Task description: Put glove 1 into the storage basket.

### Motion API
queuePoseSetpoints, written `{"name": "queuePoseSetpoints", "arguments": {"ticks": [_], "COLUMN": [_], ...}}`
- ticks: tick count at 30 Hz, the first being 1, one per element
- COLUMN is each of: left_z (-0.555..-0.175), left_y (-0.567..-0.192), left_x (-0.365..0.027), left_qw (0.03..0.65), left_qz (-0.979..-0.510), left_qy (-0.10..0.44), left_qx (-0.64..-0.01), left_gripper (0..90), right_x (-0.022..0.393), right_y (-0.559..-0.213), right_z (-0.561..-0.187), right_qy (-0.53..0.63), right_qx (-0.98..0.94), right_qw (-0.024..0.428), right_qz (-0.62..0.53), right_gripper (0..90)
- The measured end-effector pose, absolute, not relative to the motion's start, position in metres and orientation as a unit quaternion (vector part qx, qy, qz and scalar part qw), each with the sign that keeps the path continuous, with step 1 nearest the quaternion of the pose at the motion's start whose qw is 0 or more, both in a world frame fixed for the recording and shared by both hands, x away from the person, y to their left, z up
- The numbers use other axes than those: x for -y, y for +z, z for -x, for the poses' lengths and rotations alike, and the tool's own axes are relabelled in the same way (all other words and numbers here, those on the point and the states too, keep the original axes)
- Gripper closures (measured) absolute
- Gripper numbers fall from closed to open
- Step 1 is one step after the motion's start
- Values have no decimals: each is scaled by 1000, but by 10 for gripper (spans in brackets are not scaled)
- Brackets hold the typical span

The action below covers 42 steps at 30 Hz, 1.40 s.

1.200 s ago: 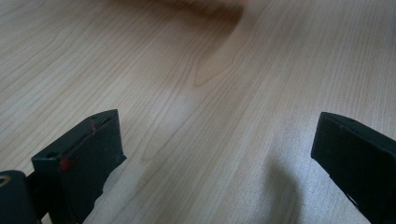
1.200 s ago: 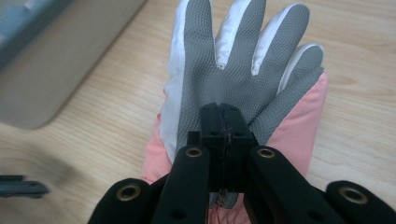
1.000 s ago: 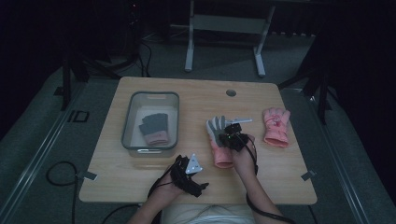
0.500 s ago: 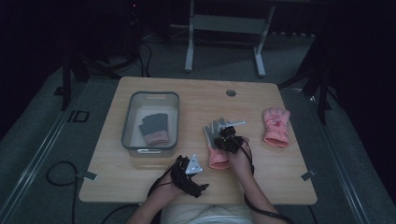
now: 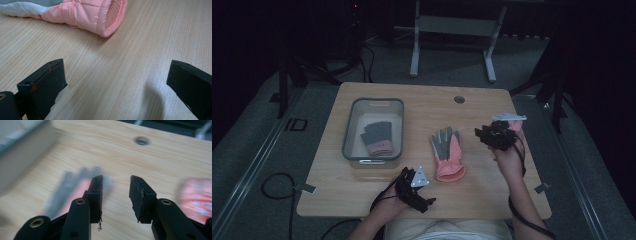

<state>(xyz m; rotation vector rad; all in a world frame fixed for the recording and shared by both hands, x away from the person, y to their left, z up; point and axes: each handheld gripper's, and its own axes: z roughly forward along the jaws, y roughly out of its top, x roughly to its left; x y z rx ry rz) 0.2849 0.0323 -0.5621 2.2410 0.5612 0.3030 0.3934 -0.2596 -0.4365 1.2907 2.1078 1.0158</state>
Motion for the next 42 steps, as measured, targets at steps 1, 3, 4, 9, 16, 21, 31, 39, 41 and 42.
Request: {"name": "queuePoseSetpoints", "arguments": {"ticks": [1,3,4,9,16,21,31,39,41,42], "left_z": [-285,-285,-285,-285,-284,-284,-283,-284,-285,-285], "left_y": [-562,-562,-562,-562,-564,-564,-564,-564,-564,-564], "left_x": [-32,-32,-32,-31,-30,-30,-30,-32,-31,-31], "left_qw": [395,395,395,395,392,392,390,391,390,389], "left_qz": [-884,-884,-884,-884,-887,-887,-886,-887,-887,-887], "left_qy": [118,117,117,118,118,117,127,124,126,126], "left_qx": [-222,-221,-220,-221,-216,-216,-214,-214,-215,-216], "left_gripper": [18,18,18,18,18,18,18,18,18,18], "right_x": [269,279,298,351,384,386,371,368,368,367], "right_y": [-439,-441,-447,-458,-484,-493,-521,-504,-497,-494], "right_z": [-396,-398,-404,-426,-455,-468,-487,-488,-483,-481], "right_qy": [358,345,326,298,282,280,231,224,244,248], "right_qx": [-771,-773,-774,-760,-741,-733,-742,-752,-749,-748], "right_qw": [239,248,257,256,231,229,231,220,209,209], "right_qz": [-470,-471,-479,-518,-564,-576,-586,-579,-580,-579], "right_gripper": [621,617,606,600,543,542,734,861,862,862]}}
